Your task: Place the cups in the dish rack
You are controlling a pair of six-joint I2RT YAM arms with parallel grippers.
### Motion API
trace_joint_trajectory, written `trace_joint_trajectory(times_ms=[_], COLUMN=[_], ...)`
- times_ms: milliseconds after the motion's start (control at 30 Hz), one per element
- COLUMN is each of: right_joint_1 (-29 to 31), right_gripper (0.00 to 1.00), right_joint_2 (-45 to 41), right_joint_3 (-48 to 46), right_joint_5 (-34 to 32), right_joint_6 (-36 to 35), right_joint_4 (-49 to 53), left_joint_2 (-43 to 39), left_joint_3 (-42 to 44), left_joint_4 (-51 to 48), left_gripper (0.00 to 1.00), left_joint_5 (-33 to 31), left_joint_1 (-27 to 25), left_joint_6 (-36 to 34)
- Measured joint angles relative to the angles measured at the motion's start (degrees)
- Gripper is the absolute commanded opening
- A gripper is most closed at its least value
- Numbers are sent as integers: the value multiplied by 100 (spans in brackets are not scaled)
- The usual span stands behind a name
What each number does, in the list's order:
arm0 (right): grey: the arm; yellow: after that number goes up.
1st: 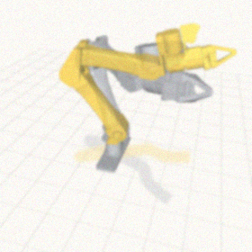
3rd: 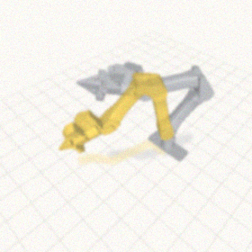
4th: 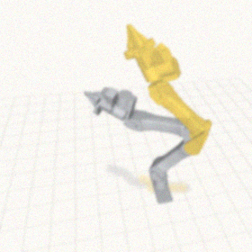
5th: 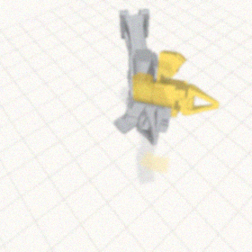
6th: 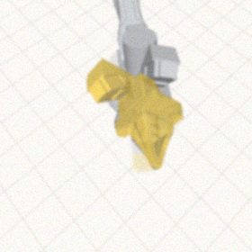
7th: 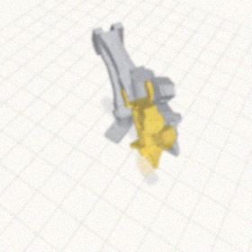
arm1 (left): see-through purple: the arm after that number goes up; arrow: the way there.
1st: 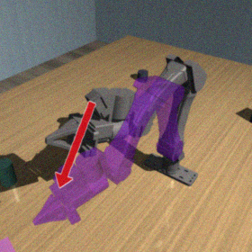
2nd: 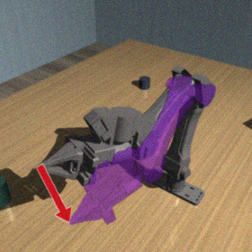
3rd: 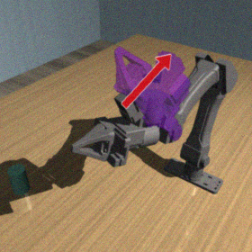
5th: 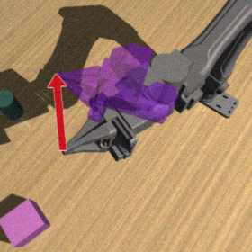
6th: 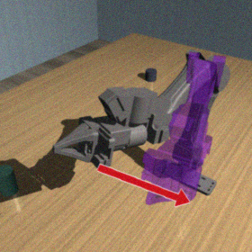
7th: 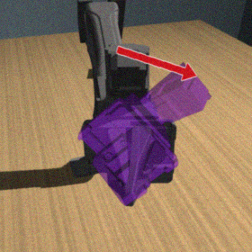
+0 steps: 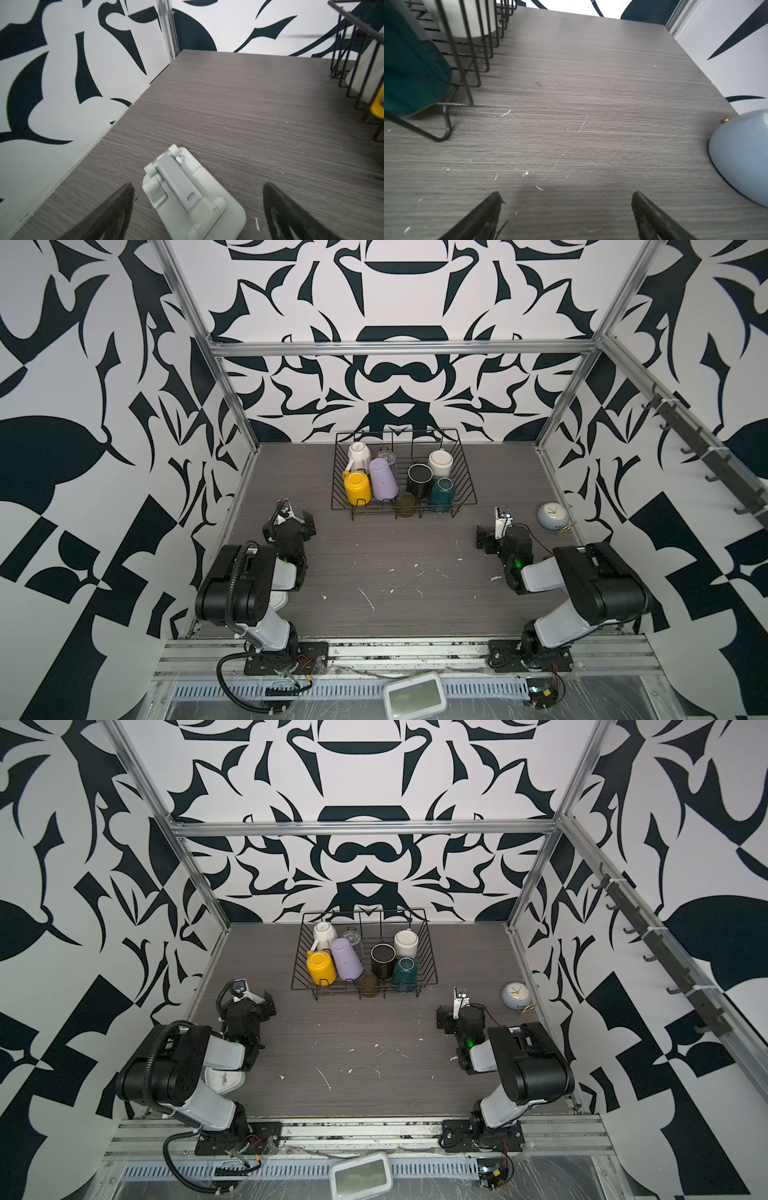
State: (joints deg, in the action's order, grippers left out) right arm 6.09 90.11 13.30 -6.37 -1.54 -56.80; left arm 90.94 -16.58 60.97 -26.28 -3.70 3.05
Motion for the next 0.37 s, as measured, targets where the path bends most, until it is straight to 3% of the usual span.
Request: trace_joint_trajectory(times_ms=[367], right_joint_1=[0], right_gripper=[100], right_joint_2=[-17], right_joint_3=[391], right_joint_5=[-181], right_joint_6=[9], right_joint_4=[17], left_joint_2=[4], left_joint_3=[-72], left_joint_4=[9], left_gripper=[99], left_joint_5=[17], left_joint_1=[20], left_joint_6=[0])
